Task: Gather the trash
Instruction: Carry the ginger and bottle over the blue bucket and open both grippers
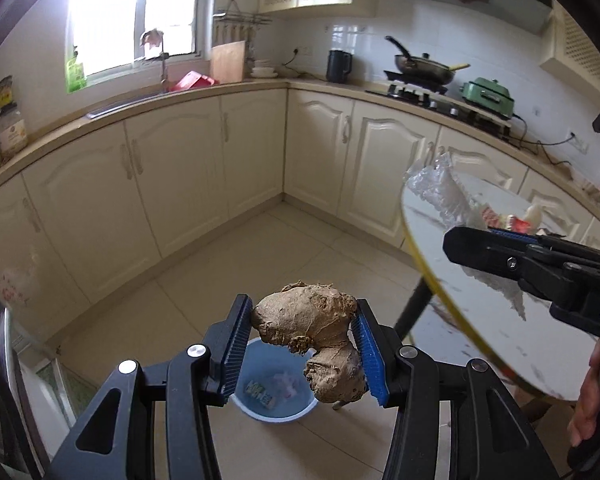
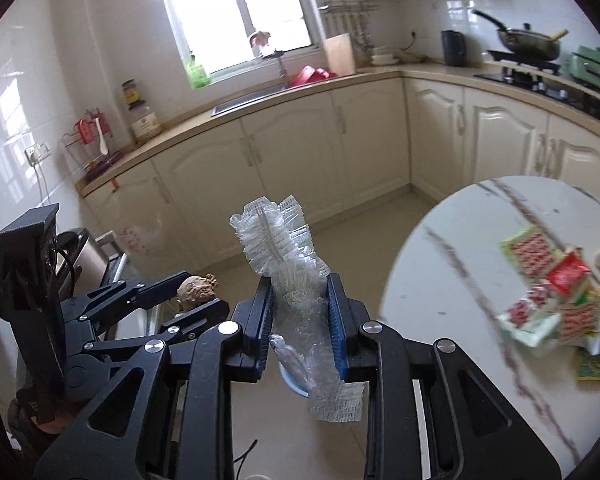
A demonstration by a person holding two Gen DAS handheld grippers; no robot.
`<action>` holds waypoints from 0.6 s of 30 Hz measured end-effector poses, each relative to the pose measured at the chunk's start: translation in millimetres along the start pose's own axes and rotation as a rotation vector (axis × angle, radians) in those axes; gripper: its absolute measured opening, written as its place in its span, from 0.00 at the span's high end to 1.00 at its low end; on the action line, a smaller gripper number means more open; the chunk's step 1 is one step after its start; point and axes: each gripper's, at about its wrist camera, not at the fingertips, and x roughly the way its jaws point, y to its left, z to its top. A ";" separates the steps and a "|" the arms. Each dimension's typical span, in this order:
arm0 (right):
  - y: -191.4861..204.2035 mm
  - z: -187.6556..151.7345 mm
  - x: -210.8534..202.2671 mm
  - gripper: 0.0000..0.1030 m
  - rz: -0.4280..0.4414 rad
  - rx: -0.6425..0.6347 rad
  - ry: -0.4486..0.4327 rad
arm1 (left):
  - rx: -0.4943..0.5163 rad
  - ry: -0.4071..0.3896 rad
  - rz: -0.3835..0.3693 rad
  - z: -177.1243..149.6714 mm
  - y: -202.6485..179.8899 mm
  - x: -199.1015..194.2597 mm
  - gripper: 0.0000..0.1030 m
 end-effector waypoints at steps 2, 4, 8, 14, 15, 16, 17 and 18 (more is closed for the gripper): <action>15.5 -5.8 42.0 0.76 0.025 0.001 0.049 | -0.032 0.033 0.025 -10.0 24.8 14.3 0.55; 21.4 -12.3 84.9 0.76 0.036 0.015 0.102 | -0.068 0.074 0.049 -22.4 48.7 35.9 0.55; 15.0 -37.4 173.0 0.76 0.009 0.046 0.219 | -0.121 0.194 0.057 -54.7 84.8 97.0 0.55; -31.0 -85.5 274.6 0.75 -0.051 0.139 0.377 | -0.133 0.363 0.025 -97.2 103.3 188.2 0.55; -38.1 -92.6 287.6 0.75 -0.051 0.161 0.396 | -0.137 0.375 0.026 -100.8 105.3 197.8 0.55; -45.3 -98.8 300.7 0.75 -0.053 0.177 0.407 | -0.139 0.387 0.019 -105.9 106.5 208.8 0.55; -51.4 -104.0 312.7 0.73 -0.053 0.187 0.424 | -0.139 0.400 0.012 -108.2 108.4 216.9 0.55; -57.1 -107.5 323.4 0.73 -0.055 0.199 0.438 | -0.143 0.412 0.006 -111.8 111.4 226.6 0.55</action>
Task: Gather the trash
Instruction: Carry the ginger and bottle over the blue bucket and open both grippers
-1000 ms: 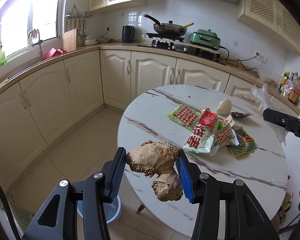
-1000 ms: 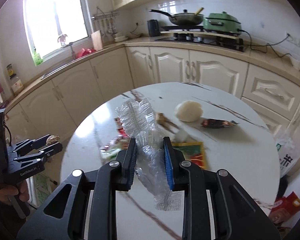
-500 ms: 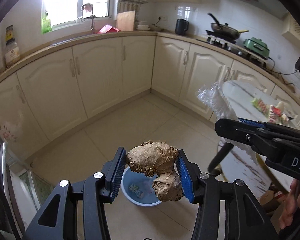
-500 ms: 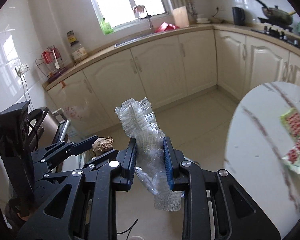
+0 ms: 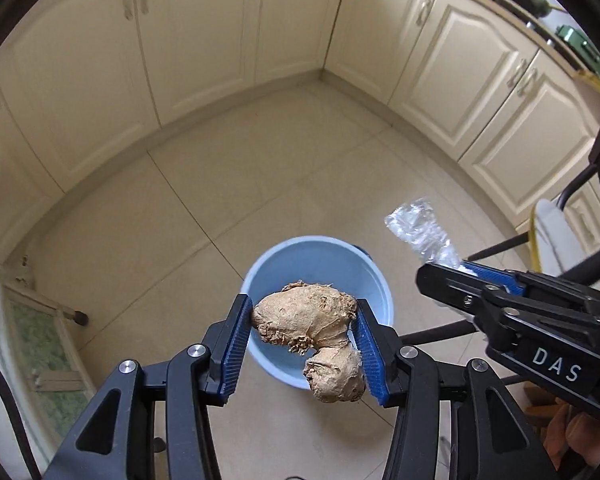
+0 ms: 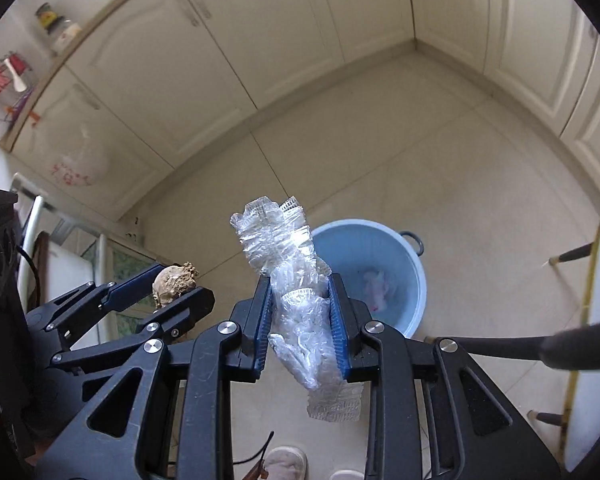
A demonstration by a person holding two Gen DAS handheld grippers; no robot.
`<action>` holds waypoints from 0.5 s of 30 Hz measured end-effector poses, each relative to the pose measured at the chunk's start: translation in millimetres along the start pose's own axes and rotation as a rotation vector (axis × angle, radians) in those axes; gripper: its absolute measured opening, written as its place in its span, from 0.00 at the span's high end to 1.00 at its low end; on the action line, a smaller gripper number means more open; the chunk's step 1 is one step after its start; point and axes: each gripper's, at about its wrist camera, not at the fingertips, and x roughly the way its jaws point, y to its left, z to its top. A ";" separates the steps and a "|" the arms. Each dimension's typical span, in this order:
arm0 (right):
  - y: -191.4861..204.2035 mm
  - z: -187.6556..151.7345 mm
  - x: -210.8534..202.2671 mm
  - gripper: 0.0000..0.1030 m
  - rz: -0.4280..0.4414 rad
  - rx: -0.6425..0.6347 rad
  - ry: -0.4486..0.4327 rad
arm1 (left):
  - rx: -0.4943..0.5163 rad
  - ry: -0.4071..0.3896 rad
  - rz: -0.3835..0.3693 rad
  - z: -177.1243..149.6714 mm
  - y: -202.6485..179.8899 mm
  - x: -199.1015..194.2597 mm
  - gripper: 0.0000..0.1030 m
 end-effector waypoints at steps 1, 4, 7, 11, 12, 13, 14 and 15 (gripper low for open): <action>-6.8 2.5 10.1 0.73 0.006 0.018 0.003 | -0.003 0.012 0.003 2.4 4.3 8.9 0.55; -25.7 7.1 23.2 0.70 -0.002 0.050 -0.002 | -0.010 0.050 -0.008 11.1 5.6 29.9 0.53; -33.9 11.7 27.1 0.46 -0.001 0.062 -0.013 | -0.028 0.042 -0.008 17.9 11.4 35.5 0.47; -38.4 17.1 23.0 0.39 -0.001 0.063 -0.032 | -0.034 0.022 0.002 21.3 8.4 25.4 0.36; -38.0 17.2 18.4 0.39 0.001 0.065 -0.039 | -0.035 0.011 0.011 21.4 9.3 18.2 0.35; -36.9 17.6 13.5 0.39 -0.003 0.063 -0.043 | -0.036 0.002 0.032 21.8 10.7 9.2 0.34; -33.0 17.7 7.0 0.39 -0.010 0.056 -0.053 | -0.043 -0.009 0.053 23.3 10.7 -1.7 0.34; -26.7 18.1 1.3 0.39 -0.014 0.047 -0.066 | -0.052 -0.022 0.063 30.2 2.8 -9.7 0.34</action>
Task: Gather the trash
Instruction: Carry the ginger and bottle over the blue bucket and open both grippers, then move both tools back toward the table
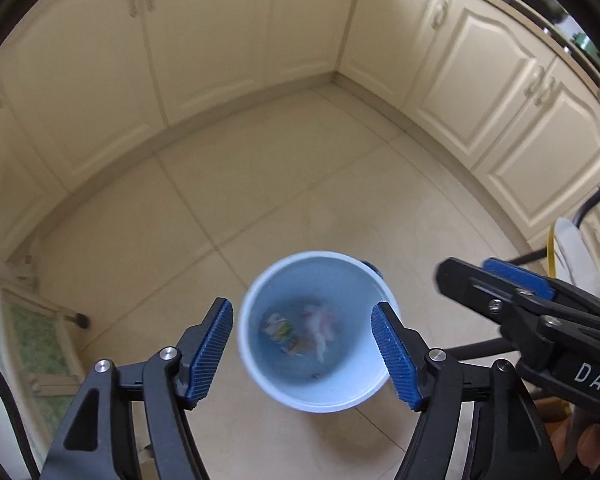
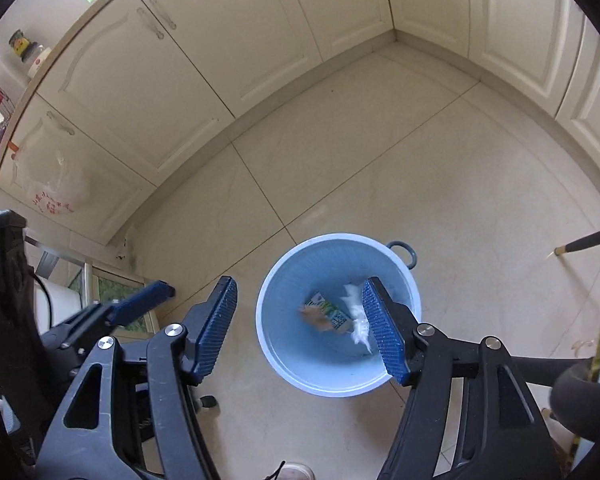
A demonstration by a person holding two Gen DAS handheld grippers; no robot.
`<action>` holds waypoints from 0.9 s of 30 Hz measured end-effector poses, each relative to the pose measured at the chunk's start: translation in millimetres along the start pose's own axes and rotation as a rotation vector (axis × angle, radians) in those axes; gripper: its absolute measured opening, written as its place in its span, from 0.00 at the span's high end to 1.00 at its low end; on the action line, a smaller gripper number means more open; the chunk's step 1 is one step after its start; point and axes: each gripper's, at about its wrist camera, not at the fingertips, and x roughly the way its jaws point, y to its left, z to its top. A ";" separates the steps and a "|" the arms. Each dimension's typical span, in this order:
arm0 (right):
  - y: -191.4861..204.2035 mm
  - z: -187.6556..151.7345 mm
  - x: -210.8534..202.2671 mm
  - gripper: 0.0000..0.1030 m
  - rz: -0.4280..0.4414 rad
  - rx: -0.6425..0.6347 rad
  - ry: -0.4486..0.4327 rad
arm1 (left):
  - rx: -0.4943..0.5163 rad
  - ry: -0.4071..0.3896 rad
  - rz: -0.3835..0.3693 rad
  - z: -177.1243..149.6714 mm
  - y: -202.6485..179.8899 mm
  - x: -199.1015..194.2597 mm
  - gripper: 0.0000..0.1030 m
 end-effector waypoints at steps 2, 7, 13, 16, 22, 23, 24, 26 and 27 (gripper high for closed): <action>11.4 0.0 -17.9 0.32 -0.022 -0.028 -0.025 | -0.017 -0.034 0.027 -4.9 -0.7 -31.8 0.34; 55.2 -0.7 -85.6 0.24 -0.031 -0.109 -0.142 | -0.037 -0.180 0.145 -20.5 -7.4 -126.0 0.30; 102.2 -15.0 -199.6 0.13 -0.023 -0.208 -0.347 | -0.029 -0.401 0.184 -62.6 -49.2 -257.4 0.19; 114.1 -35.0 -271.4 0.08 -0.039 -0.234 -0.464 | -0.013 -0.513 0.201 -91.0 -85.3 -321.0 0.11; 125.7 -87.6 -402.1 0.00 -0.150 -0.277 -0.640 | 0.019 -0.665 0.124 -178.6 -154.9 -413.2 0.08; 128.8 -94.1 -421.8 0.00 -0.169 -0.271 -0.658 | 0.034 -0.692 0.100 -192.6 -168.6 -429.8 0.08; 125.9 -104.3 -441.5 0.00 -0.180 -0.264 -0.678 | 0.046 -0.716 0.082 -213.8 -167.1 -444.7 0.05; 121.6 -124.9 -480.6 0.00 -0.201 -0.245 -0.724 | 0.063 -0.763 0.062 -257.1 -168.6 -468.1 0.01; 119.8 -135.7 -498.2 0.00 -0.226 -0.233 -0.746 | 0.071 -0.787 0.052 -276.2 -174.3 -482.9 0.01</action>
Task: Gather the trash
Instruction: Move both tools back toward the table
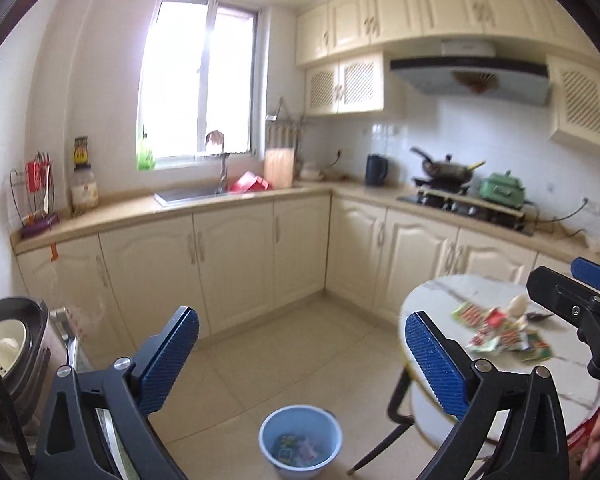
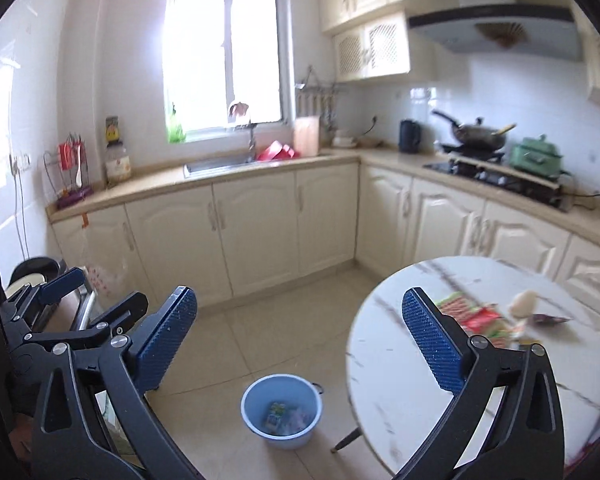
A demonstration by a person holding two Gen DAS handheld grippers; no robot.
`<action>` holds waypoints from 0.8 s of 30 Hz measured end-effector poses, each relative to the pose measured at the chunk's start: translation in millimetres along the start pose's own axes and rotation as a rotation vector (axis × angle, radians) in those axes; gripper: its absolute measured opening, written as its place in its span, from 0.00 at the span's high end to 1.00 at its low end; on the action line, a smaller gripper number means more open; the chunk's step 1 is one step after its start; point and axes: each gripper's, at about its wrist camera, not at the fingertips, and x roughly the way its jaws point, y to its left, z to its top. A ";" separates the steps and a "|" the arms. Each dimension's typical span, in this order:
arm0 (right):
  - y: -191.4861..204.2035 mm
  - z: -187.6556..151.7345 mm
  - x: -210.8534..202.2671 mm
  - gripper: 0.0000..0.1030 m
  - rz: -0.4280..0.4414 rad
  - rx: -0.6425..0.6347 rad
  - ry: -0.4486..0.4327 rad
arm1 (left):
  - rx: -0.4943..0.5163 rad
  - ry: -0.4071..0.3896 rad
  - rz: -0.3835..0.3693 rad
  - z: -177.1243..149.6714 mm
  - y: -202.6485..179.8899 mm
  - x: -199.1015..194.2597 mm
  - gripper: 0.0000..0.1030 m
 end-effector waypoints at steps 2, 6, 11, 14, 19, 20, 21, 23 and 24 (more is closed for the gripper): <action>-9.0 6.8 -39.6 0.00 -0.022 0.008 -0.041 | 0.008 -0.033 -0.025 -15.9 6.0 -43.6 0.01; -30.6 16.3 -99.9 0.00 -0.066 0.031 -0.103 | 0.019 -0.106 -0.063 -31.1 -2.1 -121.4 0.01; -51.1 18.1 -165.3 0.00 -0.131 0.054 -0.163 | 0.026 -0.170 -0.097 -62.3 -5.6 -207.0 0.01; -60.2 16.7 -193.9 0.00 -0.164 0.057 -0.187 | 0.034 -0.199 -0.109 -82.5 -1.7 -239.9 0.01; -73.3 14.3 -234.1 0.00 -0.232 0.064 -0.247 | 0.048 -0.260 -0.128 -105.6 -12.8 -273.9 0.01; -76.3 13.6 -239.0 0.00 -0.242 0.068 -0.256 | 0.051 -0.266 -0.132 -110.5 -12.1 -284.4 0.01; -78.9 13.4 -241.6 0.00 -0.247 0.072 -0.261 | 0.058 -0.266 -0.130 -115.4 -13.2 -287.6 0.01; -83.6 13.1 -242.0 0.00 -0.254 0.081 -0.259 | 0.064 -0.269 -0.132 -121.5 -13.5 -280.4 0.01; -85.0 13.3 -242.2 0.00 -0.258 0.084 -0.261 | 0.065 -0.266 -0.132 -121.0 -15.0 -270.4 0.01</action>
